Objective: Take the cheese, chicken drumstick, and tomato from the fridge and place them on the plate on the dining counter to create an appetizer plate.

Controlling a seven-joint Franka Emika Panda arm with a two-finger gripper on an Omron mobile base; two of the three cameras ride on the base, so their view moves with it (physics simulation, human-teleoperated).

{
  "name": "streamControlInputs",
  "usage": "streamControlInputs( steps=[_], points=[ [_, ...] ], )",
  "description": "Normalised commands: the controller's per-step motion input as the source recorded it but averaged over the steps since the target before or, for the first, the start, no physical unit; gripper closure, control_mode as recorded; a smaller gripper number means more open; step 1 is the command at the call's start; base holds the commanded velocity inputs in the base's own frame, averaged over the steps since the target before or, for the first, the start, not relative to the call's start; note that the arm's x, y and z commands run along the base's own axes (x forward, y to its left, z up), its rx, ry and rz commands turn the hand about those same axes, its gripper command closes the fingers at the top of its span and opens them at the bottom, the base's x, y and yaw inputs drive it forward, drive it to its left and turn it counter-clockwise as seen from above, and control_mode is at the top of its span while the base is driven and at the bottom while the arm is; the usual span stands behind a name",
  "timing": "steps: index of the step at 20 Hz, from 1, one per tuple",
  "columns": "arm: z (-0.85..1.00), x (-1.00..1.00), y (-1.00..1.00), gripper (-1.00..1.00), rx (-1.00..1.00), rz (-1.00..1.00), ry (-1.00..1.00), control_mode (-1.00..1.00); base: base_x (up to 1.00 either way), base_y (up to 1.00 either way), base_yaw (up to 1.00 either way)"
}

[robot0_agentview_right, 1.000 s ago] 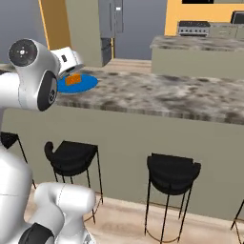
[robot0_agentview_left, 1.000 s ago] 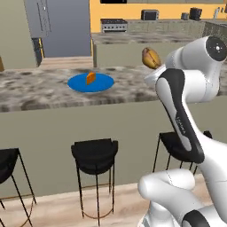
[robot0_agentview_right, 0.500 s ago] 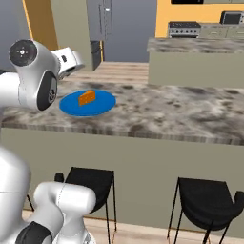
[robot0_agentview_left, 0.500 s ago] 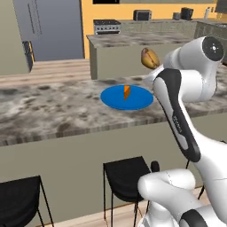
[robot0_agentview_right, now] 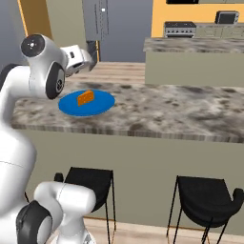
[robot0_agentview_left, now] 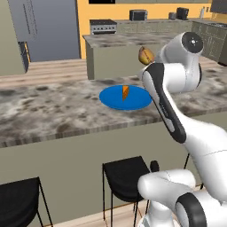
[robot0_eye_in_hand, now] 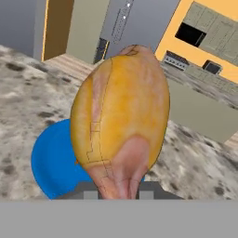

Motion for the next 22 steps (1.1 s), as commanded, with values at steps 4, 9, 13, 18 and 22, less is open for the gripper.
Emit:
streamControlInputs(
  steps=[4, 9, 13, 18, 22],
  points=[
    [-0.10, 0.49, -0.16, 1.00, 0.00, -0.13, 0.36, -1.00, 0.00, 0.00, 0.00],
    [-0.38, 0.20, -0.30, 1.00, 0.02, 0.00, 0.37, -1.00, 0.00, 0.00, 0.00],
    [-0.39, 0.26, -0.07, 1.00, 0.01, 0.07, 0.12, -1.00, 0.00, 0.00, 0.00],
    [-0.42, 0.51, 0.00, 1.00, 0.00, 0.07, 0.11, -1.00, 0.00, 0.00, 0.00],
    [-0.47, 0.53, -0.03, 1.00, 0.00, 0.06, 0.09, -1.00, 0.00, 0.00, 0.00]
  ],
)
